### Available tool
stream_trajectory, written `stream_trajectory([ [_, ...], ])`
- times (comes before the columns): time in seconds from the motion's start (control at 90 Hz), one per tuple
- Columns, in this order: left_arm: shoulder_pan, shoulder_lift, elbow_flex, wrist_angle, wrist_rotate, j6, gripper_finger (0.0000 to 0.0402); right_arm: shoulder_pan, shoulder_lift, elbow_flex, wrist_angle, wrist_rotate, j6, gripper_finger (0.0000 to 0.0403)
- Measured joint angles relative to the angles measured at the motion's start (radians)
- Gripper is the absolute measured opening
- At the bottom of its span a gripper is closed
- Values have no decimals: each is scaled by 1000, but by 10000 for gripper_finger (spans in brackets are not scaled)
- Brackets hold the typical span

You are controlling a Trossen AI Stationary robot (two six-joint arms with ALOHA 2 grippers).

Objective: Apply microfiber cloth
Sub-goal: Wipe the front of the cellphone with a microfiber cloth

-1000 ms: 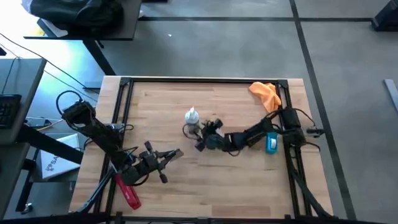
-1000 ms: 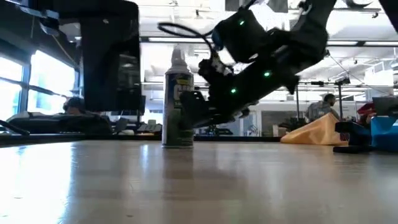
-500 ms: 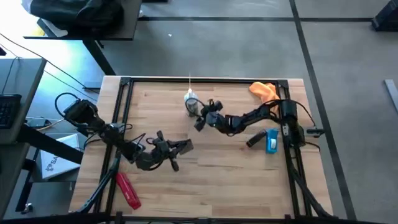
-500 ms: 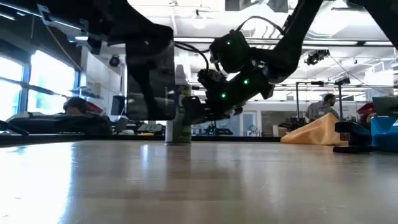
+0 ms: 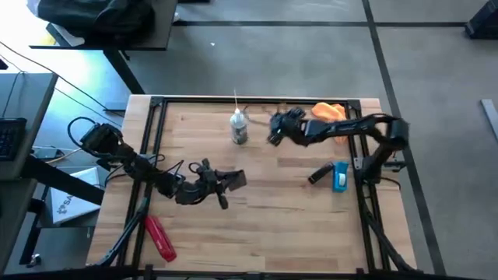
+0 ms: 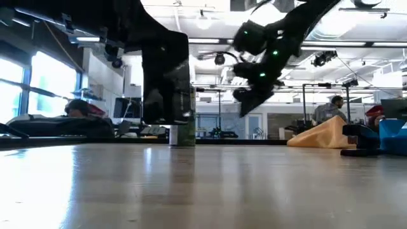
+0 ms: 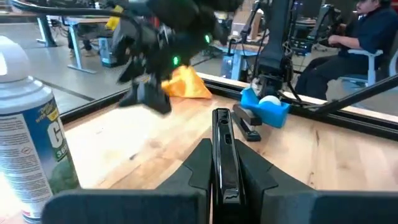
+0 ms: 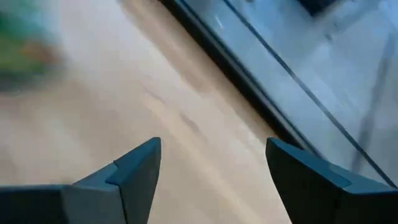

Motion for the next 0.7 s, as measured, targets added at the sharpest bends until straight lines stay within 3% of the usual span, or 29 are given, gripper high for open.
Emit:
stream_trajectory([
  [0.2,-1,1,1,1,12,-24,17,-175,-115,-37,-255,-5,123,259],
  [0.389,-1,3,1,1,29,-39,17,-339,-140,-71,-434,-47,258,259],
  [0.7,-11,3,1,-1,30,-66,17,-544,-140,-258,-281,-231,222,259],
])
